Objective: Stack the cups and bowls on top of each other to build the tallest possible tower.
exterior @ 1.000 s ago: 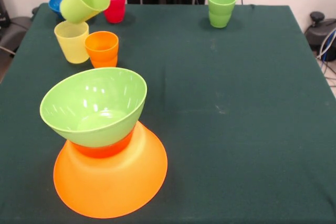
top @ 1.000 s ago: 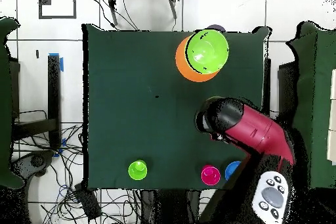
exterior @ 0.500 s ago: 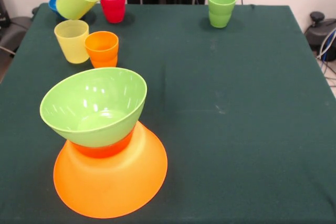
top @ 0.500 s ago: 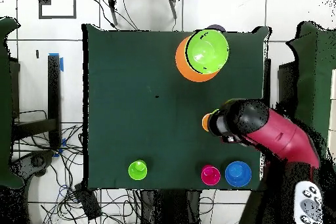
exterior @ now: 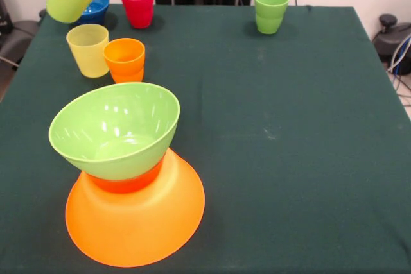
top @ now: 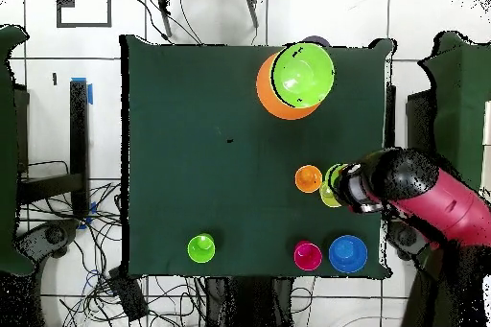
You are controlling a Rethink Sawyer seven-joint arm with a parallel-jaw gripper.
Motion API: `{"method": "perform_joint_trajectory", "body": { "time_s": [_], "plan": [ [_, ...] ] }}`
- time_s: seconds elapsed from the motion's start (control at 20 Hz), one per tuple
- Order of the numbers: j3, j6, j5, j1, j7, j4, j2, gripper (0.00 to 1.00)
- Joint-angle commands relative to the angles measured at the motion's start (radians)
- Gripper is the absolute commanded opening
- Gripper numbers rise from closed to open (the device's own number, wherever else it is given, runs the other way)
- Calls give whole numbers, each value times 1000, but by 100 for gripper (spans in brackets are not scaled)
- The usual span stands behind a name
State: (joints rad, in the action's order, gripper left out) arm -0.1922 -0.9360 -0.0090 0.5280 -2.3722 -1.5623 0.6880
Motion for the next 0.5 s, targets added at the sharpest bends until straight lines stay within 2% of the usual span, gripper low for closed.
{"method": "perform_joint_trajectory", "body": {
  "time_s": [0.05, 0.5],
  "plan": [
    [197, -86, -65, 44, 292, 45, -42, 0],
    [340, 8, -1, 161, 321, -36, -51, 0]
  ]
}}
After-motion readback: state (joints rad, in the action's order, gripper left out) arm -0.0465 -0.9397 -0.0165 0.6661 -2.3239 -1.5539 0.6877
